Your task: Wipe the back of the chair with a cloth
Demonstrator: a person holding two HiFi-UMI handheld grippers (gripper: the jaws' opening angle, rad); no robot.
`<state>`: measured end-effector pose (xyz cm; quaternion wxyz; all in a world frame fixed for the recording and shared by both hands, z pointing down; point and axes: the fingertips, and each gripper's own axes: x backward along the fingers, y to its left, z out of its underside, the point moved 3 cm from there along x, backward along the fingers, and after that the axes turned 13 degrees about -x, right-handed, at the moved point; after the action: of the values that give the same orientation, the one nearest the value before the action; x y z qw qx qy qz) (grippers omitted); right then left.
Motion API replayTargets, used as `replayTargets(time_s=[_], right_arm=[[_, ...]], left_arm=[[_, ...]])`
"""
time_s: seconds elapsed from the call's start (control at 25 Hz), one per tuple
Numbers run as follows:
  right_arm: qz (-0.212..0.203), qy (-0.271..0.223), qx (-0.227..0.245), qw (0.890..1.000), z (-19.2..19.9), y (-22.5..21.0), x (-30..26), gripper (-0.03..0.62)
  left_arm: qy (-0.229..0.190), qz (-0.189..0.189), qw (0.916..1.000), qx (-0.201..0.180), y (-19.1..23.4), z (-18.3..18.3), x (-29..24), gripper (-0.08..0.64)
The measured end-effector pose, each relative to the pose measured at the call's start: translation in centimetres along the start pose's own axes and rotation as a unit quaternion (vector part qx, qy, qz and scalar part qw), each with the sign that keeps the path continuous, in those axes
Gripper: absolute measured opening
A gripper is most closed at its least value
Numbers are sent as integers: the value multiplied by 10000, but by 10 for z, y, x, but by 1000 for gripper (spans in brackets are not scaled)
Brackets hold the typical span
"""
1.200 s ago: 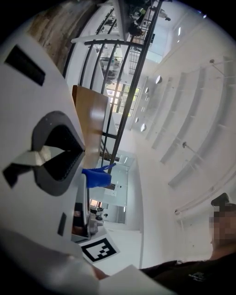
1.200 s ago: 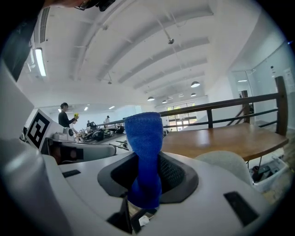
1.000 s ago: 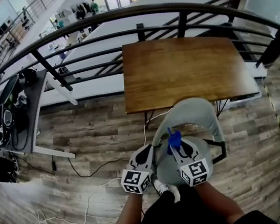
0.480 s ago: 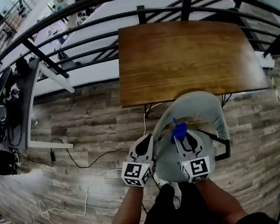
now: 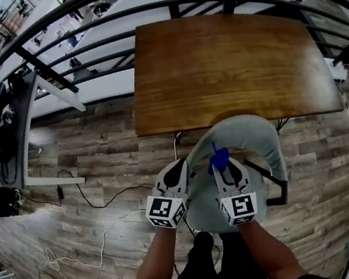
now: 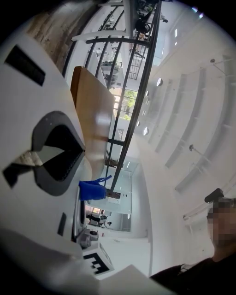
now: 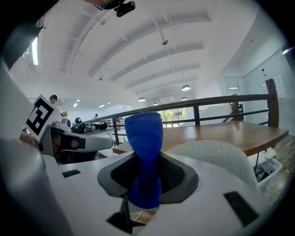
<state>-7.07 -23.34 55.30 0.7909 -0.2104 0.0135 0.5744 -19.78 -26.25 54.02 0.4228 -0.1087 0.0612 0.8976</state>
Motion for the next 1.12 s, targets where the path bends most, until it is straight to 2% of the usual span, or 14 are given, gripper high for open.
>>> replayTargets(time_s=[0.28,0.6,0.96,1.12], right_arm=[[10,-21,-61,10000,6,-21,-28,117],[-9,54,-160,9999,10,-29,-66,117],[12,194,-94,9998,23,-45,-91,117],[-150,265,86,9995,23,-49,-92,117]], left_arm=[[23,15,10000,-38,2,9,-31,-2],[113,-31,9999,86,12,19,-54,-2],[149,-96,9997,151,8,20,-71,-2],[154,-84,9997,165,4,19,-74,-2]])
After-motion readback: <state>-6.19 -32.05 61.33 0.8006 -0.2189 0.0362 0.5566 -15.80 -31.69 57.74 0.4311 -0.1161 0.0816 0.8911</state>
